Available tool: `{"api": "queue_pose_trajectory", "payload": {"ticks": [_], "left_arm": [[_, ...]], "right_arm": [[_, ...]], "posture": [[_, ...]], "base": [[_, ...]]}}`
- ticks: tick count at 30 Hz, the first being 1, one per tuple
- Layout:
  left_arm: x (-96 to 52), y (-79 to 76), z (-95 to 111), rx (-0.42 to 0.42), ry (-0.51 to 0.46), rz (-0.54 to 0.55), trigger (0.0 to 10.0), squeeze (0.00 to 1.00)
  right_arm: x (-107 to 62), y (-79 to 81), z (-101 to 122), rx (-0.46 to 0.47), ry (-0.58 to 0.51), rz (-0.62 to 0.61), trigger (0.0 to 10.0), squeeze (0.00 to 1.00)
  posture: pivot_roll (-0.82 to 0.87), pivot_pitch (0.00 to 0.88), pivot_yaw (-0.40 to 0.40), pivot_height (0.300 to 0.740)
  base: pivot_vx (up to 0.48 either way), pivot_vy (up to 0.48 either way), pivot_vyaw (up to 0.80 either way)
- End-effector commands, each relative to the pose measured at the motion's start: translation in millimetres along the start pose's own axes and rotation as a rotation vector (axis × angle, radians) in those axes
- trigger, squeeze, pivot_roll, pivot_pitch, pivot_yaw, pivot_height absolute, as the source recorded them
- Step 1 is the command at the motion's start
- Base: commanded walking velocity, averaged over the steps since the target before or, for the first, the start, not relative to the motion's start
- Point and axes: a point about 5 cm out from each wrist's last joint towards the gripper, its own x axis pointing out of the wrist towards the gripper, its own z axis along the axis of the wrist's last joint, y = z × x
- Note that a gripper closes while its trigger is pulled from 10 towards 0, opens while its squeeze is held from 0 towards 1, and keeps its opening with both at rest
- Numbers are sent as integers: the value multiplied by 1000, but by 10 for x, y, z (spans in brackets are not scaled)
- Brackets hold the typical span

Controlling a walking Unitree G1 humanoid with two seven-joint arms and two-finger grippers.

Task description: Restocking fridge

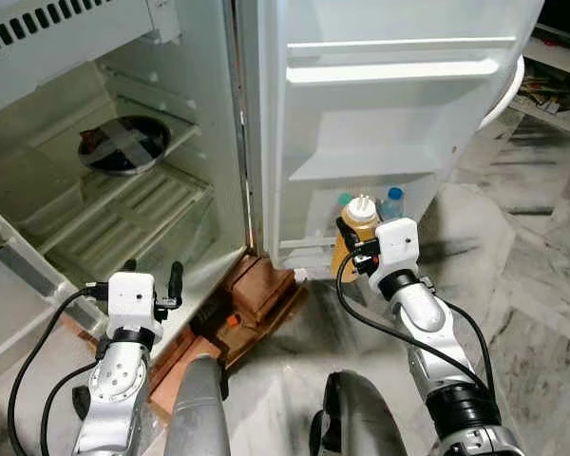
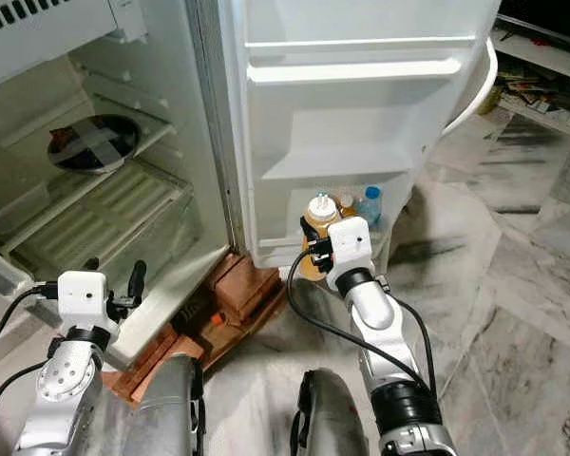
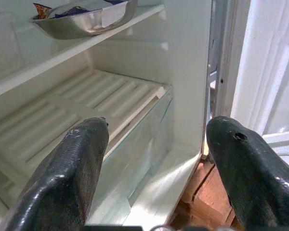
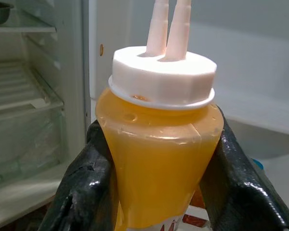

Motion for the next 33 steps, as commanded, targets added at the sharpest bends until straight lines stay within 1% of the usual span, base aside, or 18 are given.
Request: {"api": "queue_pose_trajectory", "payload": {"ticks": [1, 29, 33], "left_arm": [[8, 16, 18, -2, -9, 7, 10000, 0], [49, 0, 27, -5, -14, 3, 10000, 0], [57, 0, 24, -4, -14, 2, 10000, 0]], "right_arm": [[33, 2, 51, -3, -25, 3, 10000, 0], [44, 41, 64, 8, -31, 40, 10000, 0], [44, 66, 65, 7, -33, 64, 10000, 0]], "posture": [[75, 107, -16, 653], [70, 105, -17, 653], [69, 104, -17, 653]], "base": [[307, 0, 0], [325, 0, 0], [334, 0, 0]]}}
